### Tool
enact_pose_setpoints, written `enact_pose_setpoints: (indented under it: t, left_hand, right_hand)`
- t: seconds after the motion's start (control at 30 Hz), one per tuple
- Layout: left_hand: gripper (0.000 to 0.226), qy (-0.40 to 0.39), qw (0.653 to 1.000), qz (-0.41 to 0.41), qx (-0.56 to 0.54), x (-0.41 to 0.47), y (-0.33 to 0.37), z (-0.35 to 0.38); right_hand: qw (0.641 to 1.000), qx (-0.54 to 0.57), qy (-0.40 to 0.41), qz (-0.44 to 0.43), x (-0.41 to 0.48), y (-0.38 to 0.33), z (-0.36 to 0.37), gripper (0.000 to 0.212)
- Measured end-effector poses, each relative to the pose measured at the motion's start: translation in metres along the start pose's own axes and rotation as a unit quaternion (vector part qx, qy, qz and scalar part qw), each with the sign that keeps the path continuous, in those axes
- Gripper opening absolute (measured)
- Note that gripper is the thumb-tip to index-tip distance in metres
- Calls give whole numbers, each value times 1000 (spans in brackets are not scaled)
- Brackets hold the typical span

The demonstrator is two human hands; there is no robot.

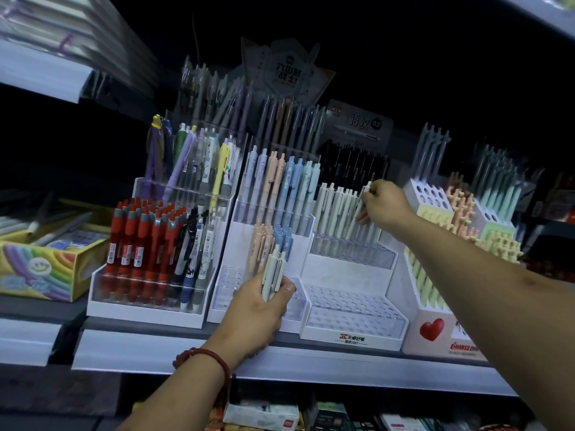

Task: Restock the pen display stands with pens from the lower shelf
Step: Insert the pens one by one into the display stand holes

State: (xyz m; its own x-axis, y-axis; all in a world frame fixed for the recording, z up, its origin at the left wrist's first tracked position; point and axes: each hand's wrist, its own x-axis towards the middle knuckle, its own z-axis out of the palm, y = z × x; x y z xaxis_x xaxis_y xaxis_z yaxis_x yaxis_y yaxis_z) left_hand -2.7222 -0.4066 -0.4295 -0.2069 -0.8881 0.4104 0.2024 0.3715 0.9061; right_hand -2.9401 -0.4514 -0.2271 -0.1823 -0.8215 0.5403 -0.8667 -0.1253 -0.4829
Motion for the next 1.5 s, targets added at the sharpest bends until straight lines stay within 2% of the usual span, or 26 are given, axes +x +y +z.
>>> enact_pose_setpoints:
  t: [0.13, 0.47, 0.57, 0.63, 0.67, 0.7, 0.8, 0.87, 1.03, 1.13, 1.3, 1.43, 1.5]
  left_hand:
    - [14, 0, 1000, -4, 6, -1, 1, 0]
    - [15, -6, 1000, -11, 3, -2, 3, 0]
    - [17, -5, 1000, -14, 2, -1, 4, 0]
    - [16, -7, 1000, -12, 3, -1, 4, -1]
    - [15, -8, 1000, -11, 4, -1, 3, -1]
    - [14, -8, 1000, -11, 2, -1, 3, -1]
    - [13, -12, 1000, -12, -13, -1, 3, -1]
    - [12, -6, 1000, -2, -6, -2, 4, 0]
    - [10, -11, 1000, 17, 4, -3, 6, 1]
    - [15, -11, 999, 25, 17, -2, 7, 1]
    - [16, 0, 998, 28, 61, -2, 7, 2]
    - [21, -4, 997, 46, 66, -4, 9, 1]
    - [21, 3, 996, 47, 77, -3, 6, 2]
  right_hand:
    - [999, 32, -29, 16, -4, 8, 10, 28]
    - [996, 69, -27, 54, -8, 16, 24, 32]
    - [997, 2, 77, 27, -18, 19, 33, 26]
    - [989, 18, 147, -16, -39, 11, 39, 14]
    - [988, 51, 138, -43, -54, 5, 42, 10]
    - [990, 89, 90, -66, -69, -3, 45, 8]
    - [968, 182, -149, -87, -105, -21, 54, 8]
    - [941, 241, -226, -80, -114, -25, 61, 8]
    - [912, 305, -272, -44, -116, -25, 67, 13]
    - [911, 310, -270, -46, -118, -21, 66, 9]
    - [910, 284, -296, -60, -123, -15, 67, 24]
    - [910, 298, -284, -49, -125, -14, 67, 7]
    - [905, 348, -244, -22, -122, -16, 63, 7]
